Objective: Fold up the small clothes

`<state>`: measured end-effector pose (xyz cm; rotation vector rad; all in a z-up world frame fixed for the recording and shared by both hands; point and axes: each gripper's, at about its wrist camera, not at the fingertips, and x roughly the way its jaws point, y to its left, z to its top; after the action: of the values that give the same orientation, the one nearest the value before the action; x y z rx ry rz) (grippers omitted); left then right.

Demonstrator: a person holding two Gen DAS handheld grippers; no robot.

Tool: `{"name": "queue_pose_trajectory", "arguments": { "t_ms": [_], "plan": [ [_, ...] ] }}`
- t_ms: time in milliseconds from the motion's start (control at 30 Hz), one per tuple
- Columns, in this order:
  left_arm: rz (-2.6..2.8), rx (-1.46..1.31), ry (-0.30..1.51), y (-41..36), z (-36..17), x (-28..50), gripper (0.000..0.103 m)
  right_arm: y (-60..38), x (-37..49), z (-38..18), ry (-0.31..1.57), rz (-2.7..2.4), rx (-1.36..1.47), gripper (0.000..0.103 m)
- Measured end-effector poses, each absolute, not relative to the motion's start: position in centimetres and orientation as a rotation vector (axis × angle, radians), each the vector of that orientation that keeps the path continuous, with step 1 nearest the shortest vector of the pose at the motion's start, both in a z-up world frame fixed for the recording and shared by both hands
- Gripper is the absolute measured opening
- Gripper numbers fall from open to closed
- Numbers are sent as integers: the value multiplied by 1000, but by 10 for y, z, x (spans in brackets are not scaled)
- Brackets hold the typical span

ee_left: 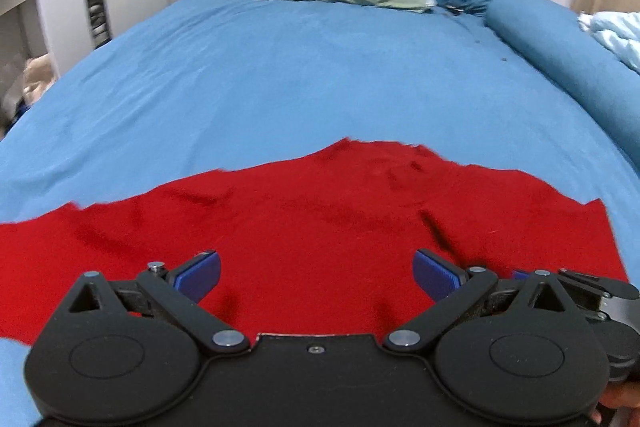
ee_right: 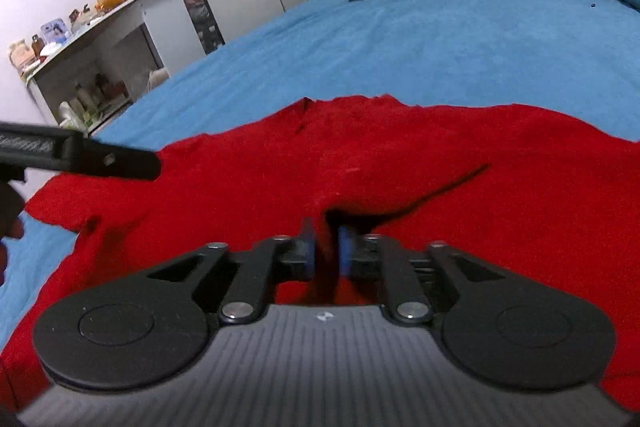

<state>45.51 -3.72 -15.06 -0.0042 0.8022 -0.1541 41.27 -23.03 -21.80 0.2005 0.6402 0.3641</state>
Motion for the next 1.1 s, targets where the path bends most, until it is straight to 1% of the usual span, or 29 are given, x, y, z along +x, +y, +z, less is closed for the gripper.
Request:
{"name": "queue_pose_trajectory", "arguments": {
  "t_ms": [33,67,100,167,333,467,500,667,733,900,1000,1100],
  "plan": [
    [-180,3,799,-45,-150,457,103,-237,405,-213,621,345,194,81],
    [-216,15,805,-53,-150,459,103,-246,396,-206,595,312,182,99],
    [-264,38,824,-65,-152,461,103,-253,386,-200,579,287,164,101],
    [-330,92,843,-90,-157,465,103,-267,371,-192,581,225,132,101],
    [-428,280,815,-153,-181,466,102,-297,334,-191,590,100,128,101],
    [-432,302,837,-167,-203,479,78,-302,324,-194,598,45,131,101],
    [-414,279,829,-162,-205,483,77,-304,321,-195,599,31,128,101],
    [-274,53,761,-116,-196,493,77,-314,324,-204,605,-36,142,101],
    [-236,5,740,-95,-196,489,77,-319,324,-207,605,-60,163,101],
    [-235,-76,767,-66,-214,476,77,-329,320,-217,624,-123,213,101],
    [-231,-152,752,-53,-219,467,74,-332,318,-221,636,-132,231,101],
    [-254,-176,738,-56,-216,464,79,-332,318,-220,638,-136,228,101]
  ]
}}
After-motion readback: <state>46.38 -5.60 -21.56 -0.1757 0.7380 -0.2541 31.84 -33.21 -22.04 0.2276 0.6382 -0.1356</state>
